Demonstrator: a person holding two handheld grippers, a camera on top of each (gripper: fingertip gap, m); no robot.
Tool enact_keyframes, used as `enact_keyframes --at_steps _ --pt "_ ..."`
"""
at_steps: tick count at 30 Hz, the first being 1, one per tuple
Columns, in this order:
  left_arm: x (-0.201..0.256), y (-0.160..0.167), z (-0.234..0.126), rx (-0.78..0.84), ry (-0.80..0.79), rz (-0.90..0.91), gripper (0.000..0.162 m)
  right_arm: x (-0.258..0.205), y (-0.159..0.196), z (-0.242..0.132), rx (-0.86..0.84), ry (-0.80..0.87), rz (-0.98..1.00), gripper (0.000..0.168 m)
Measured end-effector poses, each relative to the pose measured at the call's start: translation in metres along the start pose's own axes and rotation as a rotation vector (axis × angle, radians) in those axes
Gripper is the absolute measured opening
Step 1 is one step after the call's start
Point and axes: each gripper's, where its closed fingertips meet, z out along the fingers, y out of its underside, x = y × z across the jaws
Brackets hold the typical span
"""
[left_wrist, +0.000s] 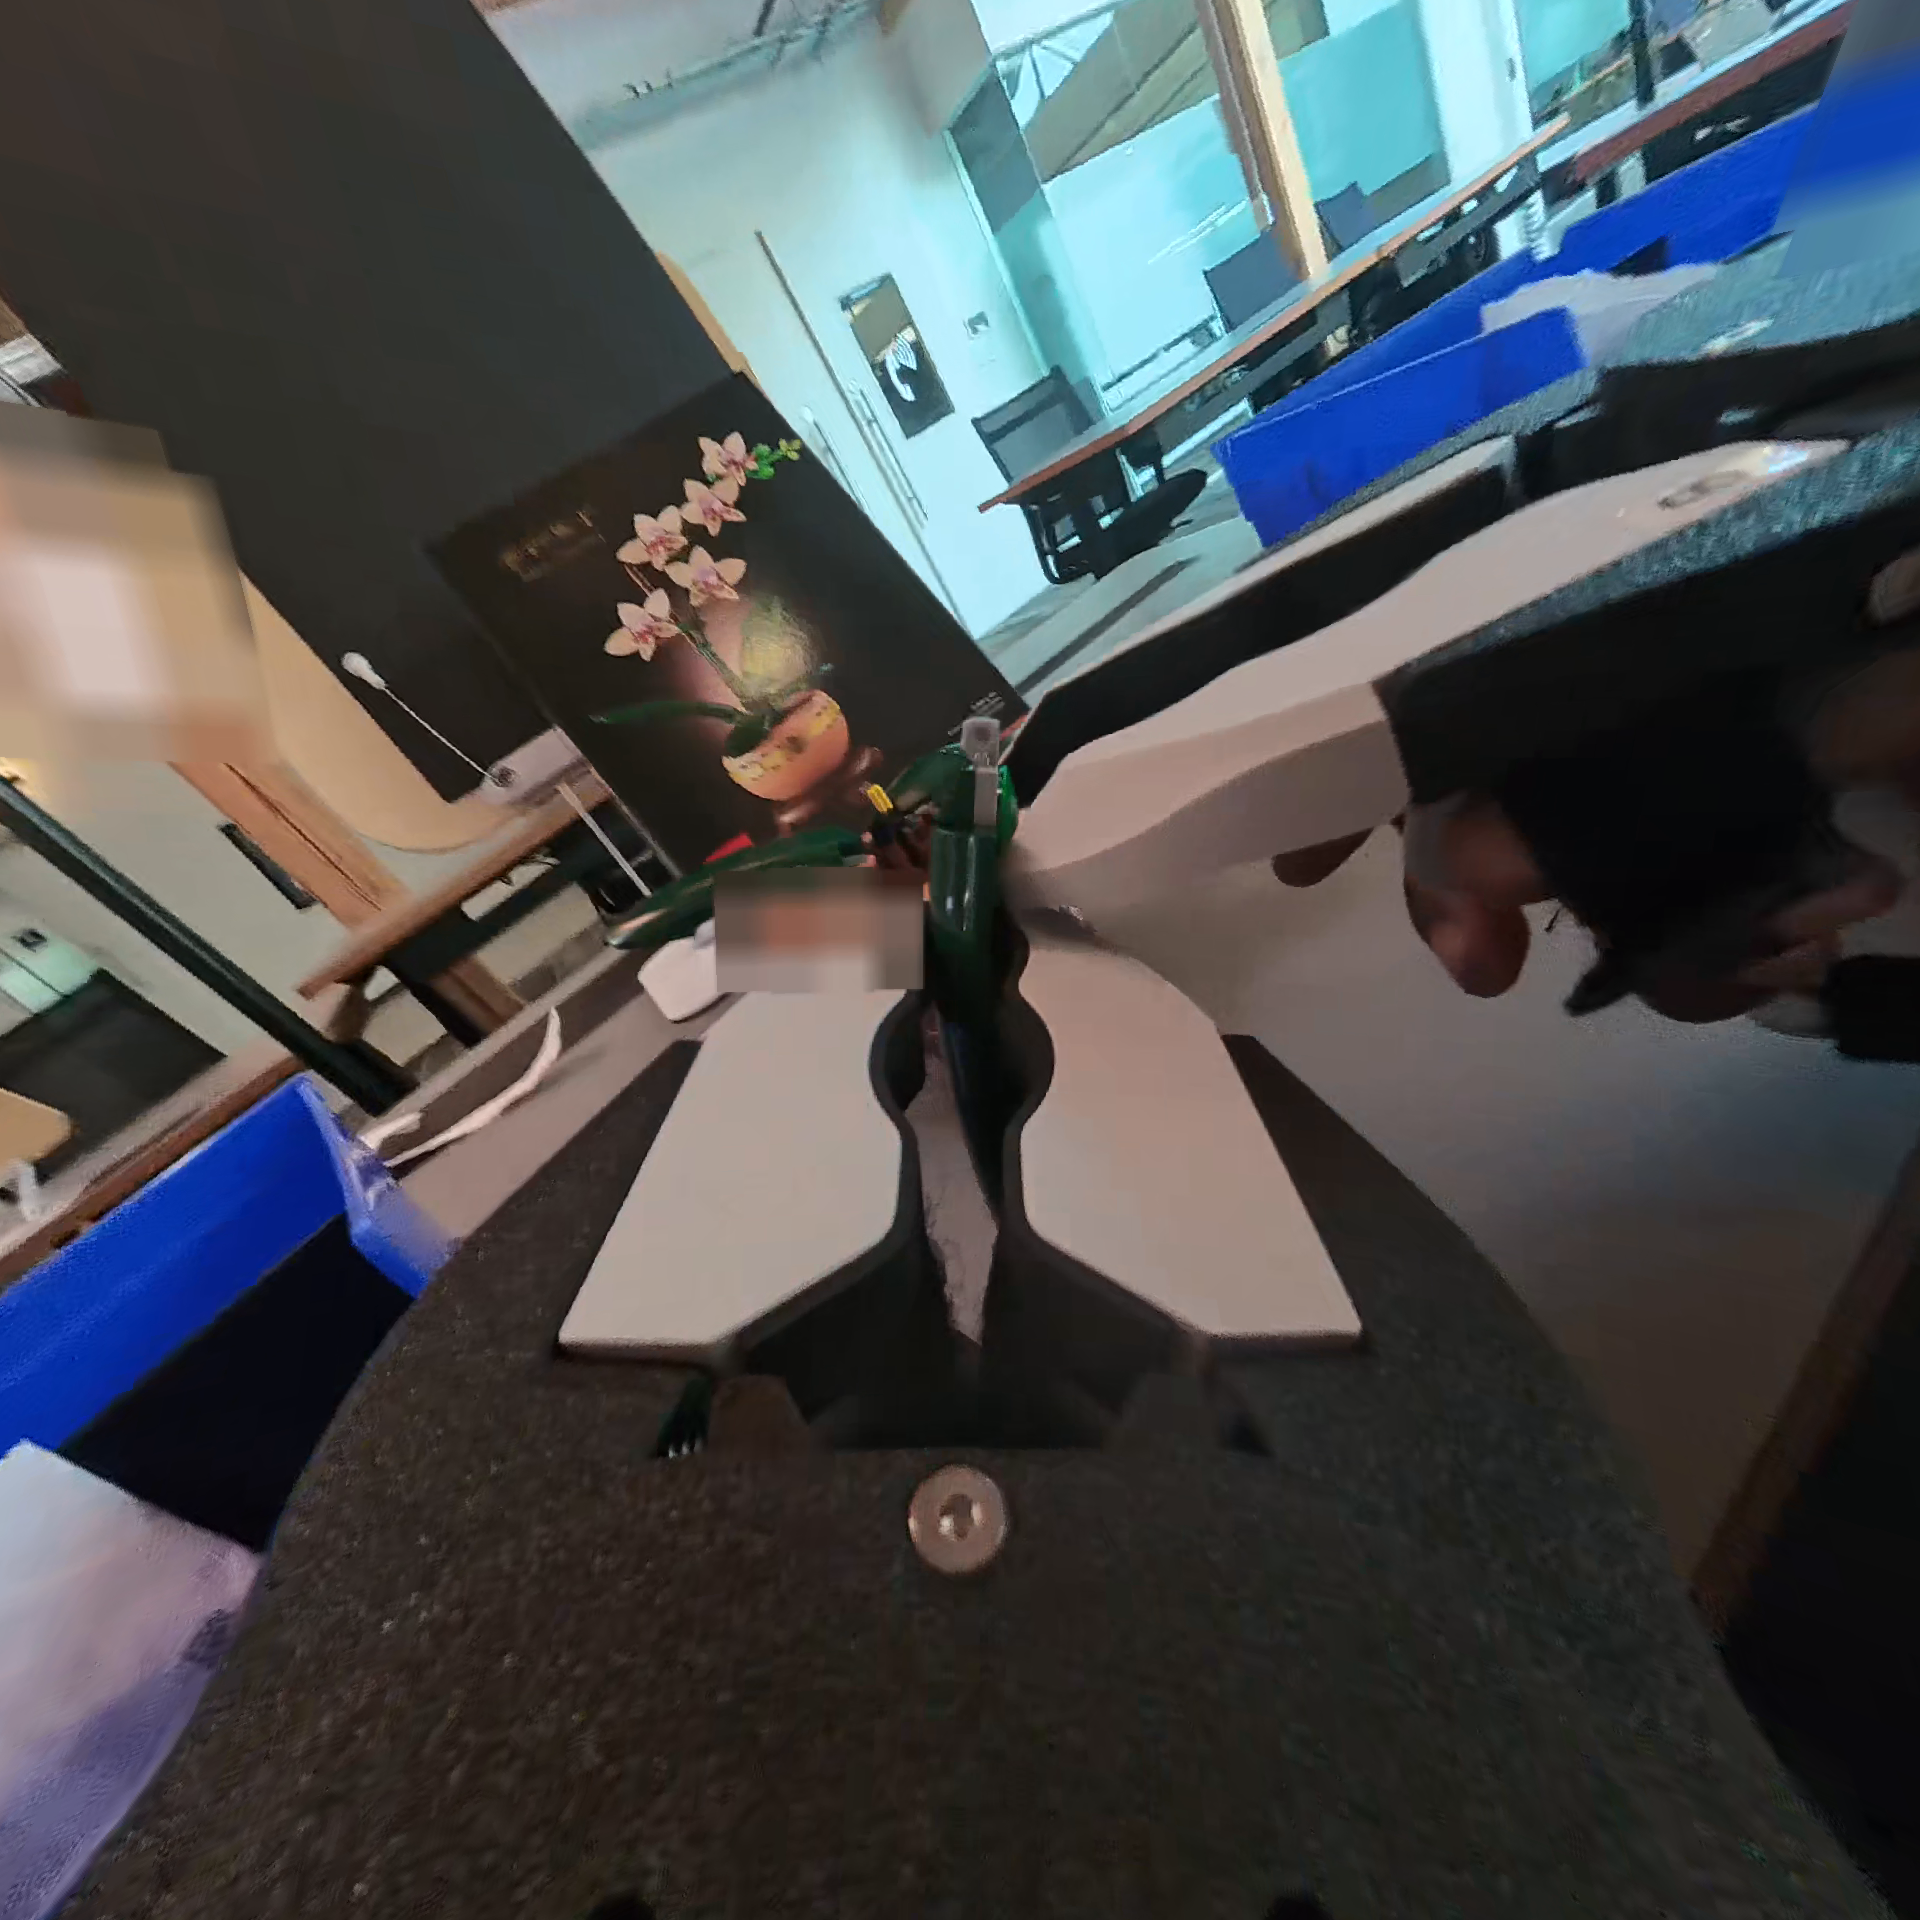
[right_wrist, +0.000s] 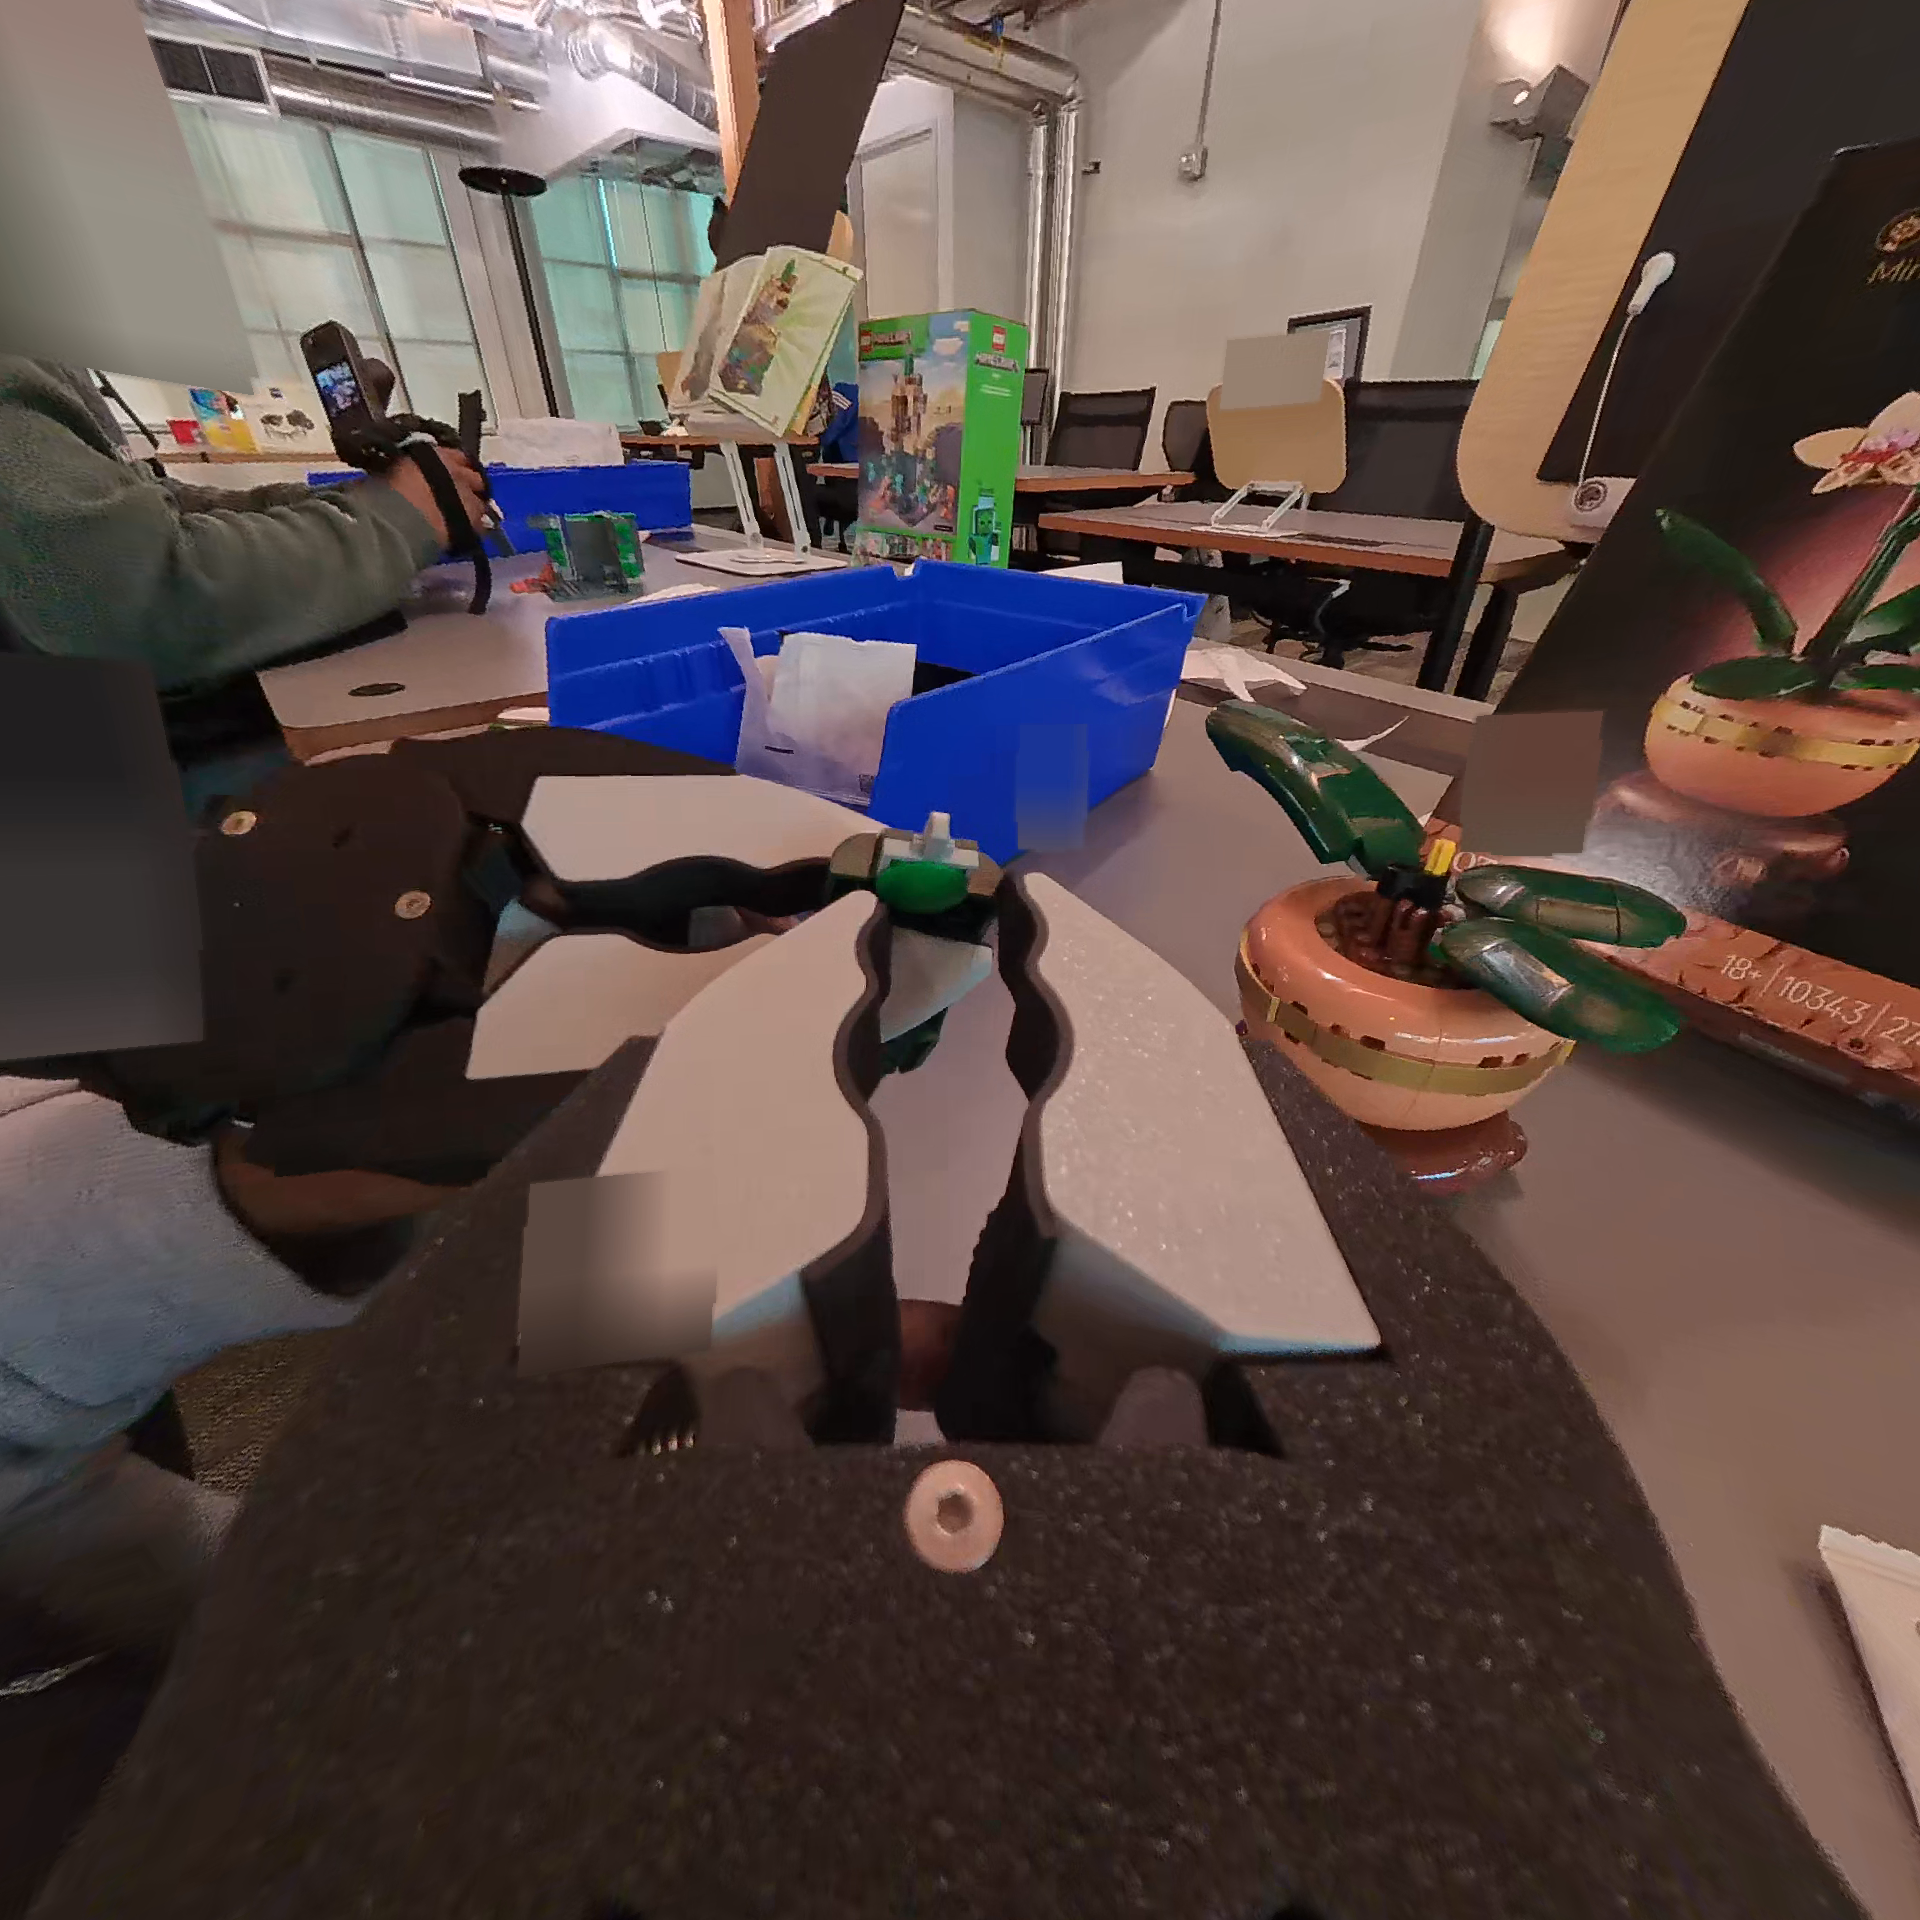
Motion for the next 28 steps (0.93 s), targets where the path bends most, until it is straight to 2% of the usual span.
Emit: enact_keyframes --at_steps 4,5,7,9,11,13,16,19,20,21,23,26,28 --pt "-0.004 -0.004 -0.001 0.029 -0.01 -0.071 0.008 -0.001 -0.004 0.003 0.006 0.014 -0.054 0.019" --pt "-0.006 -0.005 -0.002 0.038 -0.015 -0.093 0.009 0.001 -0.006 0.003 0.007 0.047 -0.08 0.001" --pt "-0.008 -0.009 -0.003 0.051 -0.016 -0.147 0.008 0.01 -0.013 0.003 0.026 0.132 -0.198 0.0" --pt "-0.012 -0.009 -0.003 0.046 -0.025 -0.21 0.008 0.006 -0.01 0.008 -0.012 0.114 -0.24 0.0" --pt "-0.01 -0.009 -0.002 0.057 0.066 -0.433 0.009 0.007 -0.012 0.009 -0.005 0.108 -0.24 0.0" --pt "-0.009 -0.011 -0.003 0.068 0.233 -0.789 0.009 0.006 -0.024 0.003 0.05 0.081 -0.273 0.004" --pt "-0.007 -0.029 -0.014 0.12 0.54 -1.261 0.009 -0.017 -0.033 -0.007 -0.004 -0.147 -0.461 0.009" --pt "0.0 -0.042 -0.026 0.137 0.77 -1.51 0.008 -0.02 -0.034 -0.015 -0.143 -0.286 -0.739 0.019" --pt "0.004 -0.044 -0.029 0.139 0.825 -1.546 0.008 -0.016 -0.037 -0.014 -0.18 -0.294 -0.764 0.019" --pt "0.008 -0.045 -0.031 0.144 0.864 -1.569 0.008 -0.016 -0.038 -0.014 -0.229 -0.336 -0.724 0.019" --pt "0.013 -0.046 -0.033 0.162 0.901 -1.576 0.008 -0.018 -0.03 -0.013 -0.392 -0.46 -0.475 0.021" --pt "0.022 -0.046 -0.036 0.132 0.927 -1.465 0.009 -0.02 -0.022 -0.011 -0.505 -0.605 -0.085 0.03" --pt "0.024 -0.044 -0.037 0.115 0.907 -1.383 0.008 -0.023 -0.016 -0.012 -0.536 -0.678 0.087 0.029"
